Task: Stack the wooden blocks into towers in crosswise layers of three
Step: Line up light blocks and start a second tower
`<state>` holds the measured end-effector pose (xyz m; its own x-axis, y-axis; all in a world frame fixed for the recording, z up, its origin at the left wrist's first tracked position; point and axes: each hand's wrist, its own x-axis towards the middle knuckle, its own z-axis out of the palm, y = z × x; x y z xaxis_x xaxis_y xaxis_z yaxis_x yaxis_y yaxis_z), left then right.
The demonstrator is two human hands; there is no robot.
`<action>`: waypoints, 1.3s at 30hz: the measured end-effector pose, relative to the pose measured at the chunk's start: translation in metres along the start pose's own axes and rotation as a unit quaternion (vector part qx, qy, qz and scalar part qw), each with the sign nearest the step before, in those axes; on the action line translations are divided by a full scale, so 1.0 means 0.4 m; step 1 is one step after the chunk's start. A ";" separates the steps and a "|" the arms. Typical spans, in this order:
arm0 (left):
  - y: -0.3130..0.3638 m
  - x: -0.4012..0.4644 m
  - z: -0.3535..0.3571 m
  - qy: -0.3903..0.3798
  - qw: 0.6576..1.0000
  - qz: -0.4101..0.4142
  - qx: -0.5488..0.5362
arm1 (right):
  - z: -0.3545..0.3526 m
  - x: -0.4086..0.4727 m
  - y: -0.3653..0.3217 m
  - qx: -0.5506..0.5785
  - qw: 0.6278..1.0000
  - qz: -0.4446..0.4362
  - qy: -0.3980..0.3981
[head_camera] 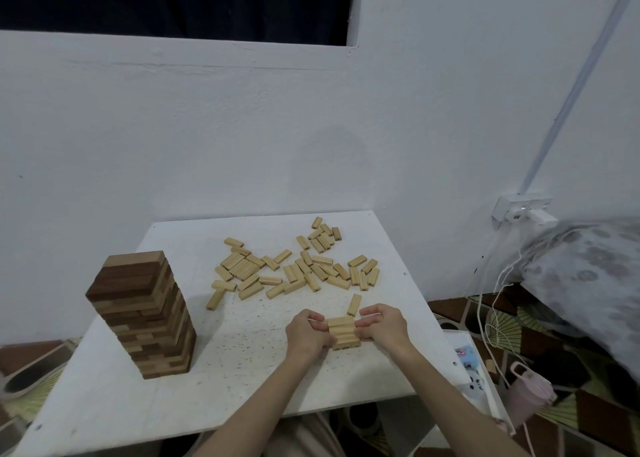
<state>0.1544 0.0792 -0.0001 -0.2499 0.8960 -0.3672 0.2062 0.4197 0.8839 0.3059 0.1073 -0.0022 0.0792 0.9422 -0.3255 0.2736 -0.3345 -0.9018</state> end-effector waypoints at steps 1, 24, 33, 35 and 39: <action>0.000 0.002 -0.001 -0.002 1.000 0.000 0.004 | -0.001 0.000 0.000 0.001 1.000 0.002 -0.001; 0.087 -0.005 -0.009 -0.066 0.985 -0.155 -0.044 | 0.008 0.004 -0.043 -0.060 0.995 0.071 0.019; 0.108 -0.010 -0.015 -0.111 0.971 -0.180 -0.109 | 0.019 -0.018 -0.101 -0.125 0.988 0.078 -0.041; 0.107 -0.011 -0.013 -0.115 0.969 -0.184 -0.120 | 0.021 -0.021 -0.105 -0.134 0.987 0.076 -0.044; 0.107 -0.013 -0.005 -0.118 0.968 -0.178 -0.127 | 0.020 -0.025 -0.109 -0.141 0.986 0.077 -0.047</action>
<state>0.1625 0.0923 0.0403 -0.0319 0.7214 -0.6918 -0.1011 0.6863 0.7203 0.2856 0.1125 0.0381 0.0558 0.8706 -0.4889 0.5213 -0.4430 -0.7294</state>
